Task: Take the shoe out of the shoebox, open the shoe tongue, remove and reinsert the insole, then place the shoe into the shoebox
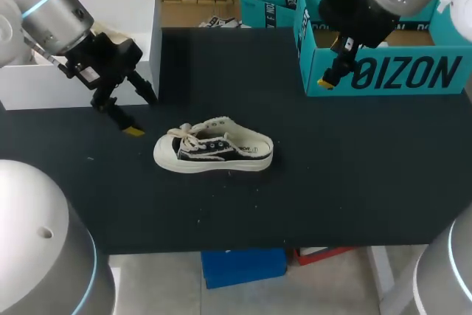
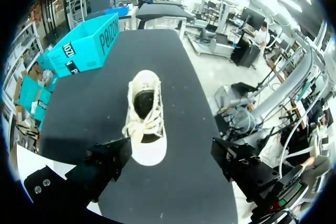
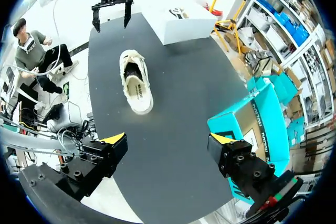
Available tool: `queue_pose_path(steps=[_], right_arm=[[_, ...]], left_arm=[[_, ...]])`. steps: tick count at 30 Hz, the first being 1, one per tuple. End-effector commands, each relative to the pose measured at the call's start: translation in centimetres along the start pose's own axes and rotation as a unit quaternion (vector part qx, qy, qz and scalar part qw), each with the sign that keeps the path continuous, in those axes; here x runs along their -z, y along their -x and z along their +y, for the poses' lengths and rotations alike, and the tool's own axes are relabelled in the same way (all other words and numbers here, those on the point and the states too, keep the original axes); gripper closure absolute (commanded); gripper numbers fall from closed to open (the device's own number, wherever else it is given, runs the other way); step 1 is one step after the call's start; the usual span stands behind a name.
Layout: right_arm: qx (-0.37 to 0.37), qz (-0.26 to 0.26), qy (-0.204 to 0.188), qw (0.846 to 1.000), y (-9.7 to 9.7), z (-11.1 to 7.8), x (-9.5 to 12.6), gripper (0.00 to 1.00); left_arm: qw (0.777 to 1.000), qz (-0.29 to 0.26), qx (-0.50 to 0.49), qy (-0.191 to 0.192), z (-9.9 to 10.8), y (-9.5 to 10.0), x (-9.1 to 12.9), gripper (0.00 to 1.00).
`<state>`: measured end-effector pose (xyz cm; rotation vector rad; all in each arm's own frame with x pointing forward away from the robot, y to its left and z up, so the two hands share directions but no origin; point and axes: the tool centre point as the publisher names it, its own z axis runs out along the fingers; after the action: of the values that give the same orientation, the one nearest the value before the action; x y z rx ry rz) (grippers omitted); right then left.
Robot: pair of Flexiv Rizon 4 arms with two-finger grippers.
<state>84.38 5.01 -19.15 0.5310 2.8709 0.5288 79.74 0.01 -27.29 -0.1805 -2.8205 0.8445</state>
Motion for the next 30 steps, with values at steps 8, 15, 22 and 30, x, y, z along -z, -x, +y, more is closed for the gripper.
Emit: queue_pose_path(steps=[8,15,22,30], right_arm=[[0.067,0.012,0.127,0.99,-2.7,1.8,-3.9,0.0],[0.079,0.015,0.126,0.989,-3.3,2.3,-4.1,0.0],[0.079,0.015,0.126,0.989,-3.3,2.3,-4.1,0.0],[0.079,0.015,0.126,0.989,-3.3,2.3,-4.1,0.0]], left_arm=[[1.0,-0.001,-0.001,0.0,0.1,0.0,-0.1,0.0],[1.0,-0.001,-0.001,0.0,0.1,0.0,-0.1,0.0],[1.0,-0.001,-0.001,0.0,0.1,0.0,-0.1,0.0],[1.0,-0.001,-0.001,0.0,0.1,0.0,-0.1,0.0]])
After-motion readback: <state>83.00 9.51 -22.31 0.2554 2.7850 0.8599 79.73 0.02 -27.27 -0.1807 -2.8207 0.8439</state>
